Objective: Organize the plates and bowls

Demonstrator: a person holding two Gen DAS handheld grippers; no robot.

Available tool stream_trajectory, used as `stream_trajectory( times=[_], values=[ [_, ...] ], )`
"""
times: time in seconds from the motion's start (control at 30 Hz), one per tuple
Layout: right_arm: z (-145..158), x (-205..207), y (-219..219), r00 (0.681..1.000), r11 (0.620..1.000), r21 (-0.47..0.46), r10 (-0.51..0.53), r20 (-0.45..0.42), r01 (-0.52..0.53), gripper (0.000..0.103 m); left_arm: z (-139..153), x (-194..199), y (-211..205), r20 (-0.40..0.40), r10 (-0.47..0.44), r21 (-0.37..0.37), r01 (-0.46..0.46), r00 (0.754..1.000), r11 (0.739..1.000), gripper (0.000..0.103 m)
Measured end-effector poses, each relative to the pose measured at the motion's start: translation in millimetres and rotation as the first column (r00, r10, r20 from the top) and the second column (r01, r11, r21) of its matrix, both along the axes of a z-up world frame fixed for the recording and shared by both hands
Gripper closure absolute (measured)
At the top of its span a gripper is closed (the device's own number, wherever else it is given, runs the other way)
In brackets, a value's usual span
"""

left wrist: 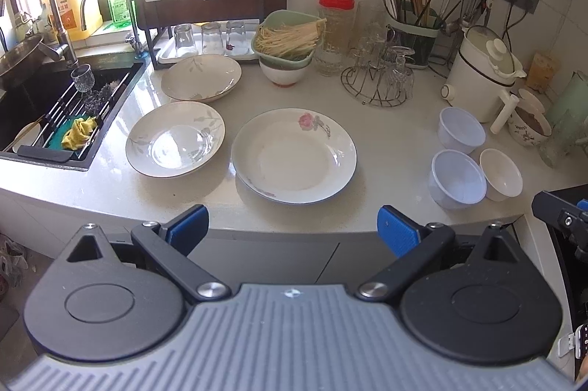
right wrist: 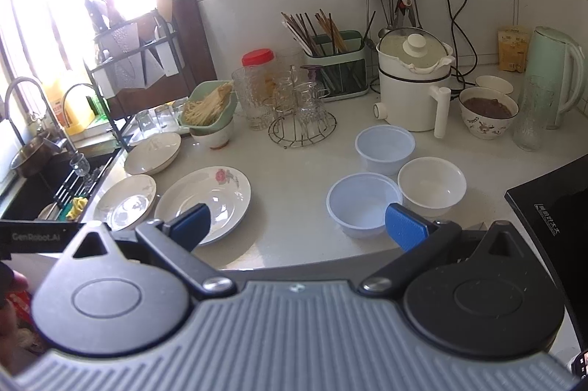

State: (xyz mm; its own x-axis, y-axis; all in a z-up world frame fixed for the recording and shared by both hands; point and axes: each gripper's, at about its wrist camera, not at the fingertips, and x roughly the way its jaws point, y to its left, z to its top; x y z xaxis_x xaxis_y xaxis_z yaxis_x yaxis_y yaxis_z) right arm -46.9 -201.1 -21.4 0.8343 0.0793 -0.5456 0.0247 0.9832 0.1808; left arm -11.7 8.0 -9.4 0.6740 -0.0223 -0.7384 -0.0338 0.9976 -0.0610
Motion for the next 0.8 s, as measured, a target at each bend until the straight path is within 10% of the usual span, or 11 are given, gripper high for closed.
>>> stream_trajectory(
  times=[0.8],
  values=[
    [1,-14,16,0.999,0.999,-0.002,0.037,0.023,-0.037,0.0,6,-10,10,-0.001,0.005,0.015,-0.005,1.0,1.0,0.003]
  ],
)
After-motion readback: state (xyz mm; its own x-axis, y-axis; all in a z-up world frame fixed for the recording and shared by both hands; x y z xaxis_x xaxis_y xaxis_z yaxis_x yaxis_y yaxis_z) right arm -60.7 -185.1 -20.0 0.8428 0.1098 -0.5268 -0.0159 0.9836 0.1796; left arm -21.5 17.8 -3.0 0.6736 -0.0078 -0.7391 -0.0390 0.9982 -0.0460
